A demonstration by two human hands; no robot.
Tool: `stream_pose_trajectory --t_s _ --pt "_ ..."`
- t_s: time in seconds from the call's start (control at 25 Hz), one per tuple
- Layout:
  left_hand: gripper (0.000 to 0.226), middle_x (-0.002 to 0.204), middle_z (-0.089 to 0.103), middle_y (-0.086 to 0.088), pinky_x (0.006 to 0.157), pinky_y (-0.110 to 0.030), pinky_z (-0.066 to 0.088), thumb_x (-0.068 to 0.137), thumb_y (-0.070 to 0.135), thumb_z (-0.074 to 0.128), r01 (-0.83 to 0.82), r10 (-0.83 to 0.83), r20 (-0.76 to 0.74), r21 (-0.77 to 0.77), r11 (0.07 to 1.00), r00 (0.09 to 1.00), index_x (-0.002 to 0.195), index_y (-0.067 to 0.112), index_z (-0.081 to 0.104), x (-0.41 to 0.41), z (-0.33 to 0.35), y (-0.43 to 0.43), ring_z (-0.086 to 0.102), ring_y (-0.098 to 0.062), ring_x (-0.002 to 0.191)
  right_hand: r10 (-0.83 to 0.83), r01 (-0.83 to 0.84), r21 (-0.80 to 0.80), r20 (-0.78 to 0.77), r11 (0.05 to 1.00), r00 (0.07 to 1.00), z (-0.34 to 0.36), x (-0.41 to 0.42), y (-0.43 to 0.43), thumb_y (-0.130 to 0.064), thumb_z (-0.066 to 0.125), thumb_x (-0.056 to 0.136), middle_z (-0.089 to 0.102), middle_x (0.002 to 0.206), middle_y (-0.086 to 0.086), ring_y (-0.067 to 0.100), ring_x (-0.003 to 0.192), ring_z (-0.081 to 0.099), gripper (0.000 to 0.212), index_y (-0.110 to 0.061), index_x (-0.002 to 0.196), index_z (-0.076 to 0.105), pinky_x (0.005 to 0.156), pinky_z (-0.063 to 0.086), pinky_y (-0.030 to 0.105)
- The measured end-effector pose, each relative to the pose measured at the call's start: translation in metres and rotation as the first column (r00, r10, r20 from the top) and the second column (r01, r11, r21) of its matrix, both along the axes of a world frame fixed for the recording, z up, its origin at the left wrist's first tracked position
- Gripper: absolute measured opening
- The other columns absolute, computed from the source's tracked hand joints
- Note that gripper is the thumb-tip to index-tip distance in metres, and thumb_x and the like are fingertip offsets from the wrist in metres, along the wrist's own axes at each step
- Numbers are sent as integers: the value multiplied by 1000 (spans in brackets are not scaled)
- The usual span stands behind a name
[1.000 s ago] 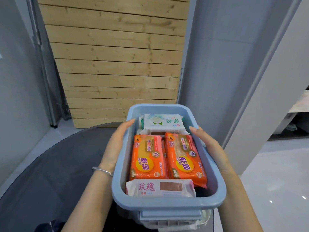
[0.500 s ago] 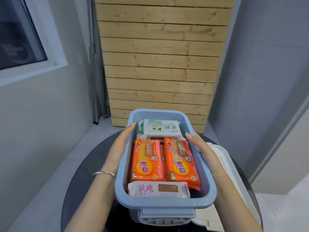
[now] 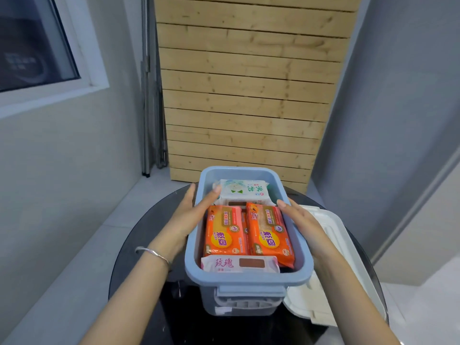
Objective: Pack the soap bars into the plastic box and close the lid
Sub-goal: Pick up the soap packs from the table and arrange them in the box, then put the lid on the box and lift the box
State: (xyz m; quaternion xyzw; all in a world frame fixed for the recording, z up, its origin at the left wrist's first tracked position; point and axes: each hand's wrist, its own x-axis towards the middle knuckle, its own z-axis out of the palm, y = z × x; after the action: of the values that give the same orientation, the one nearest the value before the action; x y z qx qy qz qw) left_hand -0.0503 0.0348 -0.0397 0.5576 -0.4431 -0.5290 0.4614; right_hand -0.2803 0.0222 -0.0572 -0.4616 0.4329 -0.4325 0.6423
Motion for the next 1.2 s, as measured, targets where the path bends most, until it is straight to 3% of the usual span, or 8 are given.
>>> stream_pose_trajectory --t_s 0.12,0.2,0.32,0.44,0.72,0.92,1.04,1.2 --pt "96 135 52 10 80 -17 46 56 71 62 -28 71 270 -161 987 960 139 33 32 -7 10 14 57 -3 115 -84 79 -69 -71 995 994 -9 -20 22 -55 68 69 65 126 -10 12 110 66 65 -38 130 54 88 55 34" --pt "93 148 37 9 84 -19 40 60 70 63 50 46 386 -235 971 921 141 38 30 -15 14 22 44 -10 128 -165 112 -203 -267 973 949 -23 -44 42 -62 64 70 49 140 -22 2 129 46 63 -46 129 52 109 37 33" --pt "79 145 40 12 101 -27 35 69 71 54 262 -40 574 -308 915 818 138 36 36 -45 14 33 38 -9 132 -229 71 -310 -514 948 827 -55 -78 75 -50 71 71 47 142 -20 3 141 31 47 -44 118 61 109 25 25" --pt "84 156 22 10 116 -40 11 77 77 30 450 -112 816 -193 872 567 146 31 23 -75 6 41 10 -12 145 -128 -49 -265 -608 963 783 -82 -91 97 -38 79 72 48 141 -14 4 143 25 35 -40 105 69 109 23 24" --pt "94 158 16 10 116 -45 3 66 85 9 473 -272 785 -30 881 556 147 36 15 -74 2 37 4 -15 146 -207 -58 -319 -733 946 648 -116 -94 108 -23 82 72 62 131 -6 6 139 36 16 -17 86 80 110 38 30" --pt "95 156 23 8 117 -45 9 66 84 13 476 -278 762 -45 878 585 146 34 21 -75 3 39 12 -16 145 -368 148 -447 -457 882 810 -73 -106 115 -33 78 73 73 102 -21 -5 118 56 10 -33 83 79 90 42 5" --pt "86 151 33 5 117 -47 14 71 81 15 449 -220 749 -115 886 625 142 35 30 -75 3 38 22 -19 142 -595 558 -325 -21 764 803 -25 -119 102 -32 72 80 76 102 -5 0 89 69 8 -28 84 78 80 52 23" --pt "69 151 33 7 117 -47 13 82 72 22 366 -94 731 -222 904 676 138 35 37 -76 5 38 18 -18 144 -439 532 -82 467 843 767 26 -126 93 -39 57 88 63 129 13 29 116 62 47 -13 127 60 98 47 50"
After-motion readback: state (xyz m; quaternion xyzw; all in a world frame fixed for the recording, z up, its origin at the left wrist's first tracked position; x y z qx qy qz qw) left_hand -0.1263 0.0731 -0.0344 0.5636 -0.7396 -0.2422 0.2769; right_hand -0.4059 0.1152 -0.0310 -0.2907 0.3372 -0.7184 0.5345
